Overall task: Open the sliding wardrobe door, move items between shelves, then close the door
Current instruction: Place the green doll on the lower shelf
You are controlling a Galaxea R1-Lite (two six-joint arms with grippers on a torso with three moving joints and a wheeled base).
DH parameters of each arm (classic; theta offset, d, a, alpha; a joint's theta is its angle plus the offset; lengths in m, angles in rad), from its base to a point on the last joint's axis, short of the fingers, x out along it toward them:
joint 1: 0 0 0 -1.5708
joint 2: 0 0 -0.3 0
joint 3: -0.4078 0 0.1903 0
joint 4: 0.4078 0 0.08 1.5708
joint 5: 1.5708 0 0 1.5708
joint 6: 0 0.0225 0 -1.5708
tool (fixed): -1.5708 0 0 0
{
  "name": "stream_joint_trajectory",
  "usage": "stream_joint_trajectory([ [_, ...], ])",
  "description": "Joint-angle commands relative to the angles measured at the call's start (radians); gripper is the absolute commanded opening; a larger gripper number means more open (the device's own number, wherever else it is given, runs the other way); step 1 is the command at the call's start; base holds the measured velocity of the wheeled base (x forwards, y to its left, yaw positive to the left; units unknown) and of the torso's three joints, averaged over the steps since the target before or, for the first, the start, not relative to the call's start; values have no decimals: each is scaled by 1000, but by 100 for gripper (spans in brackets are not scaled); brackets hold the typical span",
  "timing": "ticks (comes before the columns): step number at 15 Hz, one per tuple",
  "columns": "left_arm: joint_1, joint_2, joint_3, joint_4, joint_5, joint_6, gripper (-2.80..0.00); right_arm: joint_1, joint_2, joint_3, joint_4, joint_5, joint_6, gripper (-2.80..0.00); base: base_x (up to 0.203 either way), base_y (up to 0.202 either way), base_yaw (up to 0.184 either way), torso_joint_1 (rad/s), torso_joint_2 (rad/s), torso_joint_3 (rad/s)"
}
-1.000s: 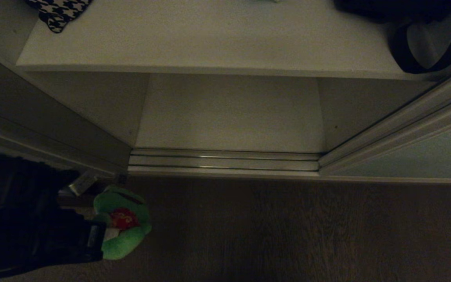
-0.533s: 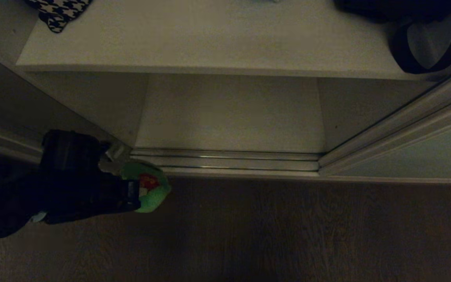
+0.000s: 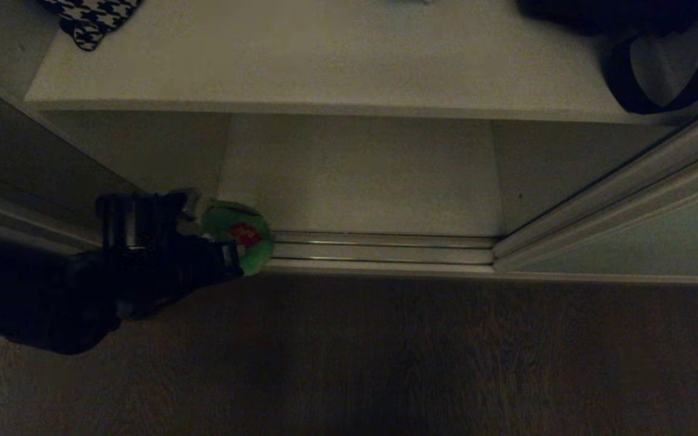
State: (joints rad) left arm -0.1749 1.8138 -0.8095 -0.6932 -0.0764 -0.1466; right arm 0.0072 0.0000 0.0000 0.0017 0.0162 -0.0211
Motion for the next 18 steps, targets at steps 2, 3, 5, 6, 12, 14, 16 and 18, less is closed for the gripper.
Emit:
stream_joint_trajectory([
  [2, 0, 147, -68, -205, 50, 6, -280, 0, -3, 0, 0, 1, 0, -280, 0, 0, 0, 0, 0, 0],
  [3, 0, 187, -100, -272, 69, 9, -280, 0, -3, 0, 0, 1, 0, -280, 0, 0, 0, 0, 0, 0],
  [5, 1, 278, -161, -380, 83, 29, -280, 0, -2, 0, 0, 1, 0, -280, 0, 0, 0, 0, 0, 0],
  [6, 2, 325, -190, -410, 86, 41, -280, 0, -2, 0, 0, 1, 0, -280, 0, 0, 0, 0, 0, 0],
  [12, 3, 647, -462, -701, 187, 63, -280, 0, 0, 0, 0, 1, 1, -280, 0, 0, 0, 0, 0, 0],
  [14, 4, 738, -575, -765, 201, 88, -280, 0, 0, 0, 0, 1, 1, -280, 0, 0, 0, 0, 0, 0],
  [16, 5, 824, -704, -785, 206, 101, -280, 0, 0, 0, 0, 1, 0, -280, 0, 0, 0, 0, 0, 0],
  [18, 9, 903, -808, -784, 210, 101, -280, 0, 0, 0, 0, 1, 0, -280, 0, 0, 0, 0, 0, 0],
])
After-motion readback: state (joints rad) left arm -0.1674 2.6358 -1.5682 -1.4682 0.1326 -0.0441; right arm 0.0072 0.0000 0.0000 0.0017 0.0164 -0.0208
